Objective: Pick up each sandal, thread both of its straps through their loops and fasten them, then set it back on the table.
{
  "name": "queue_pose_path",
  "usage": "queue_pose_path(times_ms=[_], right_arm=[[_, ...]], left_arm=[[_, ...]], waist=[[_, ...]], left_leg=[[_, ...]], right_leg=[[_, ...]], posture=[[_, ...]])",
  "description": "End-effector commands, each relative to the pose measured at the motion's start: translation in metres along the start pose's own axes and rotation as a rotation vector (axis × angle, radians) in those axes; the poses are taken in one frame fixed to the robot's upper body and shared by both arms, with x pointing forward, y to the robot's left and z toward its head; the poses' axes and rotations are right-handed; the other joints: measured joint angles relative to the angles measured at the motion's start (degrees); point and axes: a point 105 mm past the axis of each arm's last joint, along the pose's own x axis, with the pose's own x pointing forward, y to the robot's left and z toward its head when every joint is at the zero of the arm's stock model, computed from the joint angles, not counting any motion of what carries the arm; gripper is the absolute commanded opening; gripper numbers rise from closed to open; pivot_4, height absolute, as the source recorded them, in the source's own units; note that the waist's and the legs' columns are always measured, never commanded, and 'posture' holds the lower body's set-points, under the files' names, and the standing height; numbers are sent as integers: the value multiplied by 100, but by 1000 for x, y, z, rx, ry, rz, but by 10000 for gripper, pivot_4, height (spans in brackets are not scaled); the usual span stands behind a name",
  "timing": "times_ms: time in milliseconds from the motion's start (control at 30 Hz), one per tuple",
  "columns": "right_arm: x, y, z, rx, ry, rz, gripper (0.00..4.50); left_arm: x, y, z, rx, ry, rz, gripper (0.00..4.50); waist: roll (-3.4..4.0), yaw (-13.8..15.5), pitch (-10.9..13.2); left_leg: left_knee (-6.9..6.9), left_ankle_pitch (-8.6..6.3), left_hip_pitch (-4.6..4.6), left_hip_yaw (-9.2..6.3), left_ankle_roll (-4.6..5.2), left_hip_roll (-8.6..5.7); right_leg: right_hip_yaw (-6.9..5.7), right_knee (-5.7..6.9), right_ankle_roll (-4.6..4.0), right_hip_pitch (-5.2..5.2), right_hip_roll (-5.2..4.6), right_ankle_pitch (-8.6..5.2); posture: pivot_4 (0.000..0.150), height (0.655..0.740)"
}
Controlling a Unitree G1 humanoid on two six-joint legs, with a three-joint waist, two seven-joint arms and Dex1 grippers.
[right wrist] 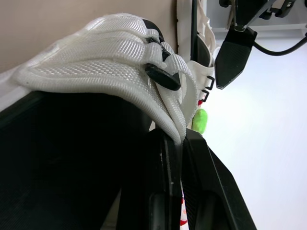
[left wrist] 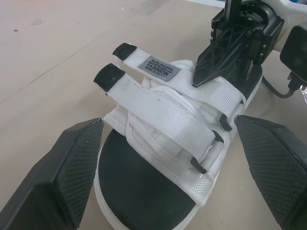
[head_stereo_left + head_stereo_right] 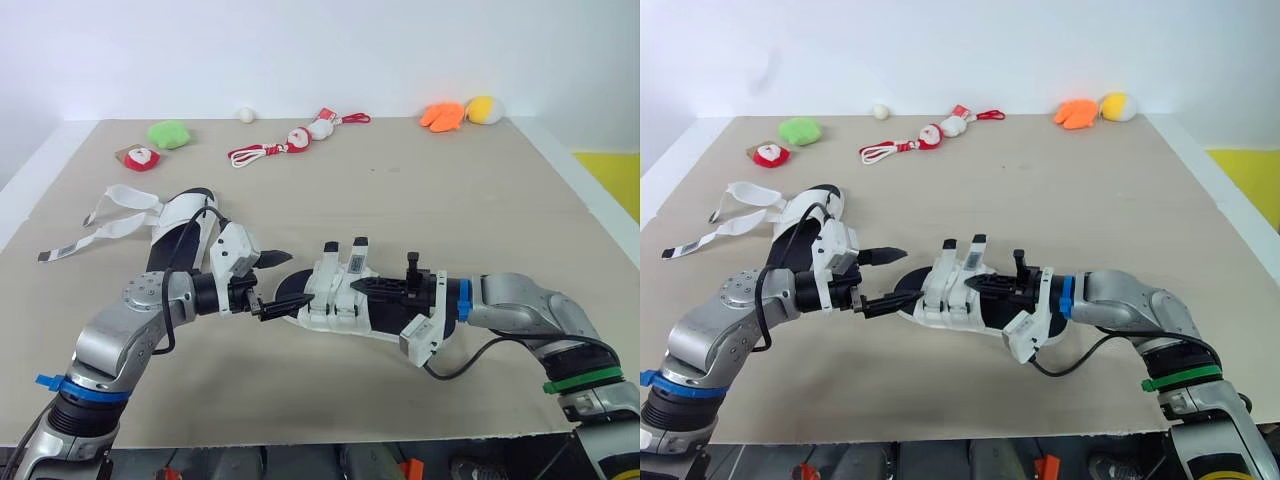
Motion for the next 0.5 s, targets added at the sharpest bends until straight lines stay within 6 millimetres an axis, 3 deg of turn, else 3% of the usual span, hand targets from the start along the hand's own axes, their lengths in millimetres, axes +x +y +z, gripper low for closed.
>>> queue_pose_path(times_ms=[33,100,167,233,300,367,433,500], right_arm=[[-7,-35,-12,-13,95,-174,539],[-13,-50,-27,13,192,-248,539],[-35,-70,-62,38,402,-351,539],[-53,-78,-83,55,538,-404,539],[-75,-79,-105,84,692,-445,539],[-115,-78,-135,126,936,-497,539],[-152,-66,-156,189,1141,-522,539],[-170,-52,-165,234,1250,-512,539]], left_arm=[[3,4,14,62,-40,8,45000],[4,6,17,72,-52,18,45000],[7,12,22,91,-77,42,45000],[9,14,23,97,-88,50,45000],[10,14,24,95,-91,44,45000],[13,14,25,93,-97,41,45000],[15,14,26,92,-100,38,45000],[16,14,26,91,-102,36,45000]], waist=[[-1,3,1],[-1,-2,1],[-1,8,1],[-1,31,1],[-1,49,1],[-1,51,1],[-1,73,1],[-1,74,1]], left_leg=[[0,0,-1,0,0,0],[0,0,-2,0,0,0],[1,3,-2,0,1,0],[2,13,-7,0,-6,-3],[2,17,-10,0,-13,-5],[2,17,-10,-1,-13,-5],[1,17,-12,-1,-13,-6],[0,17,-19,-4,-13,-13]], right_leg=[[0,0,0,0,0,0],[1,0,2,-2,0,3],[1,0,2,-2,0,7],[1,0,0,-4,-1,11],[2,-1,-3,-6,-3,13],[2,-1,-2,-6,-2,12],[1,-1,0,-6,-3,11],[1,-1,0,-6,-8,13]], posture=[[1500,7400],[1500,7400],[1500,7400],[1500,7400],[1500,7400],[1500,7400],[1500,7400],[1500,7400]])
